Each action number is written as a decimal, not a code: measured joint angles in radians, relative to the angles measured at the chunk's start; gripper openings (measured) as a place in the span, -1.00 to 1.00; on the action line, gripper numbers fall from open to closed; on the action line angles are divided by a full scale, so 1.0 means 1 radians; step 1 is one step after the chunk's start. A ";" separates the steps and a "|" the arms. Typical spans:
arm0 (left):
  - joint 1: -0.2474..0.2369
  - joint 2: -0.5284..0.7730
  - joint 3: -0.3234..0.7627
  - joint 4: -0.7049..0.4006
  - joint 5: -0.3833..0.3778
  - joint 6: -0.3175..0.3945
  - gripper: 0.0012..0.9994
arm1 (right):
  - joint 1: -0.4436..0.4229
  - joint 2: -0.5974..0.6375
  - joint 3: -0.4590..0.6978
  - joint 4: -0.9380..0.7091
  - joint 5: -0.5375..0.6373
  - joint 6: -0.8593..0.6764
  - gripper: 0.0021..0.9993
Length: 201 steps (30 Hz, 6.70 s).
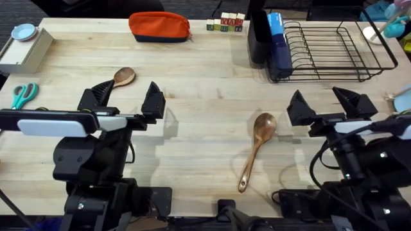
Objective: Pick up the spoon on the table one by one and put them onto the rack
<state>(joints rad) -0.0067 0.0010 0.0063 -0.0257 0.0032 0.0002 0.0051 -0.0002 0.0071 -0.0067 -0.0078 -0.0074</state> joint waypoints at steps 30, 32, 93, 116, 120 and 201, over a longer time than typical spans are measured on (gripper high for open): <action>0.000 0.200 0.436 -0.435 0.000 0.001 0.99 | 0.000 0.043 0.262 -0.385 -0.015 0.000 0.99; 0.000 0.267 0.496 -0.462 0.000 0.001 0.99 | 0.000 0.070 0.318 -0.412 -0.015 0.000 0.99; 0.386 1.355 1.328 -1.021 -0.002 0.522 0.99 | 0.000 0.892 1.135 -0.756 -0.015 0.000 0.99; 0.409 1.612 1.328 -0.954 -0.088 0.736 0.99 | 0.000 0.892 1.135 -0.756 -0.015 0.000 0.99; 0.409 1.690 1.328 -0.904 -0.063 0.771 0.99 | 0.000 0.892 1.135 -0.756 -0.015 0.000 0.99; 0.438 1.983 1.415 -0.883 0.083 0.895 0.99 | 0.000 0.892 1.135 -0.711 -0.015 0.000 0.99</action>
<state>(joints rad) 0.4316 1.9842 1.4212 -0.9085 0.0864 0.8955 0.0051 0.8921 1.1416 -0.7177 -0.0227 -0.0078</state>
